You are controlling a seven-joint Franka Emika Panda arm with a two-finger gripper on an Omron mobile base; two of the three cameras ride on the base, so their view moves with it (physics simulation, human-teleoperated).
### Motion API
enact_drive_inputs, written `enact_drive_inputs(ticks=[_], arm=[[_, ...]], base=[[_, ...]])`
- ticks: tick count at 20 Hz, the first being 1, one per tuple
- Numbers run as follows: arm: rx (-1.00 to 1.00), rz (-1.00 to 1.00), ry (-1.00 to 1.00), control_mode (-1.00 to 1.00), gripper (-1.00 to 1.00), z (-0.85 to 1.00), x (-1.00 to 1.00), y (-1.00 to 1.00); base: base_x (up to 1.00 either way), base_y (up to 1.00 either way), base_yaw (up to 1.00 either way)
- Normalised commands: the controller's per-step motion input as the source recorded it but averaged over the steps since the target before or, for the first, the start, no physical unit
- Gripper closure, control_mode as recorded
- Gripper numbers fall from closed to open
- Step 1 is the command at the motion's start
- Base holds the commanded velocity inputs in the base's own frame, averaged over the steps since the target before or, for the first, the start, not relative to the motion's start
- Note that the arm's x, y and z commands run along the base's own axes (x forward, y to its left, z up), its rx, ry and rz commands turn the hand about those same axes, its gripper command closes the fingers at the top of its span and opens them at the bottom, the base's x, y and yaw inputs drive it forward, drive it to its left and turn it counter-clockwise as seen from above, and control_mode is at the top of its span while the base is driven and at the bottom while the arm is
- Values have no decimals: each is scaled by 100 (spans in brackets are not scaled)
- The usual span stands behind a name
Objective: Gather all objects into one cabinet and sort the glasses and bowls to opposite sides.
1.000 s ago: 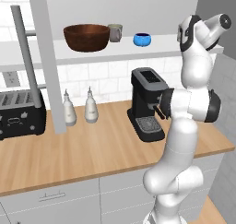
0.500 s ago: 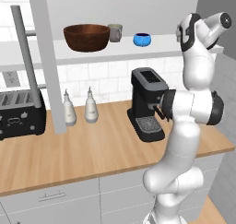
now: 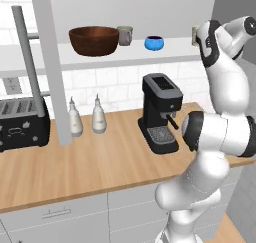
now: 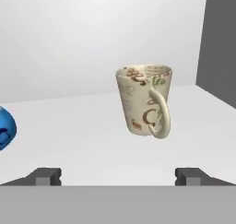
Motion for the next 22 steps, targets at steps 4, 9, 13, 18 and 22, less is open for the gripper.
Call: enact_drive_inputs(ticks=[4,9,13,18,22], arm=[[0,-14,0,-100,-100,0,-66,93],[0,-9,0,-100,-100,7,-58,91],[0,-8,0,-100,-100,34,-4,60],[0,-2,-1,-100,-100,14,0,67],[0,0,0,-100,-100,13,8,35]], base=[[0,0,0],[0,0,0],[0,0,0],[0,0,0],[0,0,0]])
